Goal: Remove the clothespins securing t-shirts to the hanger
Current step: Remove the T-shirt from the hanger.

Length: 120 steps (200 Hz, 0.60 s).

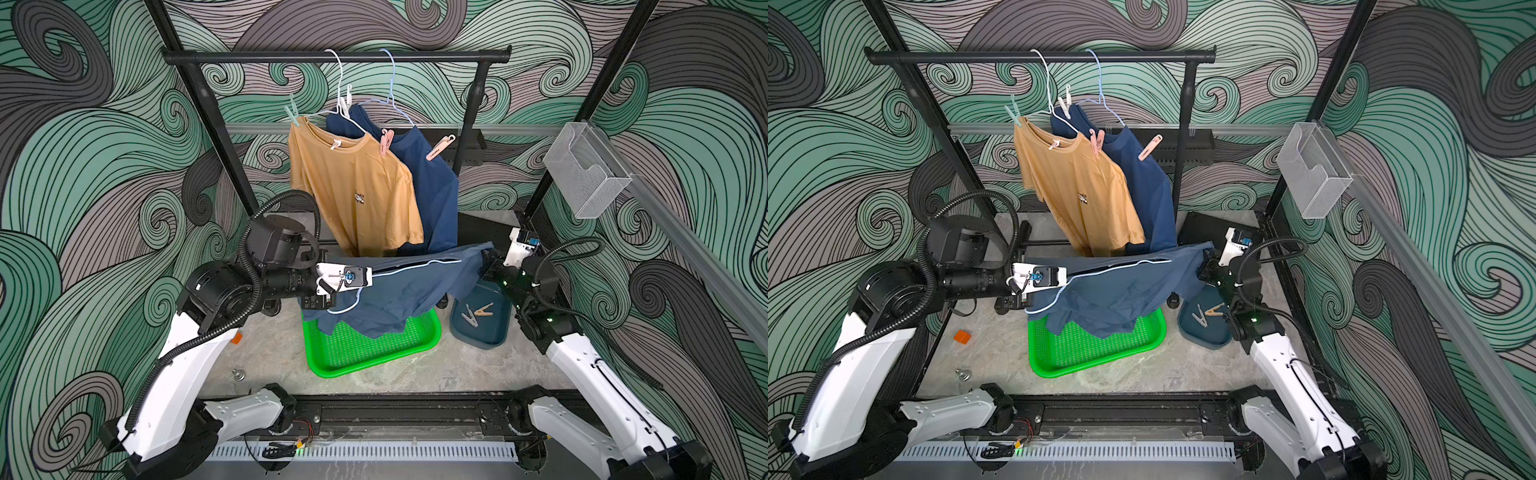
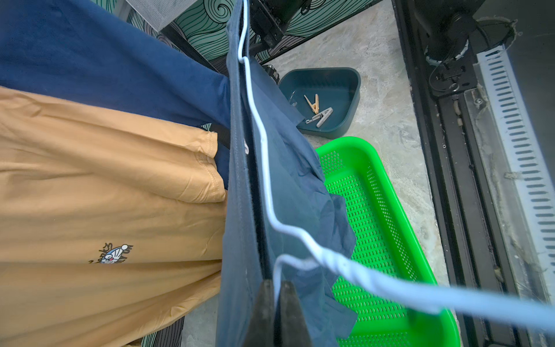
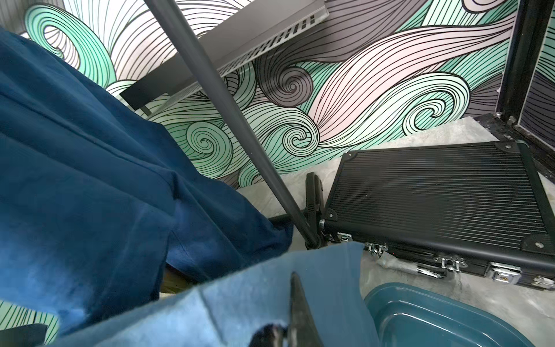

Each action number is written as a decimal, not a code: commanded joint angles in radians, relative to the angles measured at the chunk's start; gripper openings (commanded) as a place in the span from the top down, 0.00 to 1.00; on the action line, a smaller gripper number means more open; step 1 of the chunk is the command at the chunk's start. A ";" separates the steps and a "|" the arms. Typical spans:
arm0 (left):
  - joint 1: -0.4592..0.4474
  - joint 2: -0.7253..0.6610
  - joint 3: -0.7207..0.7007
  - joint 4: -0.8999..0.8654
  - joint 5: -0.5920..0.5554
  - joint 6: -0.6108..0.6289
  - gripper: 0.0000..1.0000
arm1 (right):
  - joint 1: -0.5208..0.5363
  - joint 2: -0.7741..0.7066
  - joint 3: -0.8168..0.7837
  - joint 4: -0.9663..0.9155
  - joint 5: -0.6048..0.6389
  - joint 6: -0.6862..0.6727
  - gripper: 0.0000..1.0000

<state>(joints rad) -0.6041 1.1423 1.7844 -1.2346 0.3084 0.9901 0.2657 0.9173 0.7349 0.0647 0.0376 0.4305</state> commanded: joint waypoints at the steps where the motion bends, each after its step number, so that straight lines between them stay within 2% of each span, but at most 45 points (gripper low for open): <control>1: 0.010 -0.032 0.025 0.037 0.044 -0.016 1.00 | -0.019 -0.006 0.021 0.014 0.040 -0.012 1.00; 41: 0.019 -0.072 0.012 0.084 0.064 -0.028 1.00 | -0.045 0.005 0.031 0.000 0.039 -0.040 1.00; 86: 0.023 -0.060 0.018 0.073 0.079 -0.044 1.00 | -0.055 0.002 0.047 0.011 -0.033 -0.033 1.00; 103: 0.023 -0.054 -0.011 0.104 0.080 -0.059 1.00 | -0.023 -0.019 0.113 -0.011 -0.060 -0.028 1.00; 120: 0.023 -0.055 -0.087 0.225 0.086 -0.104 1.00 | 0.055 -0.029 0.199 -0.056 -0.060 -0.034 1.00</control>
<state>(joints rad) -0.5938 1.0954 1.7561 -1.1526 0.3729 0.9459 0.2550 0.9237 0.8078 0.0208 -0.0284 0.4007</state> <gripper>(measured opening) 0.050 0.048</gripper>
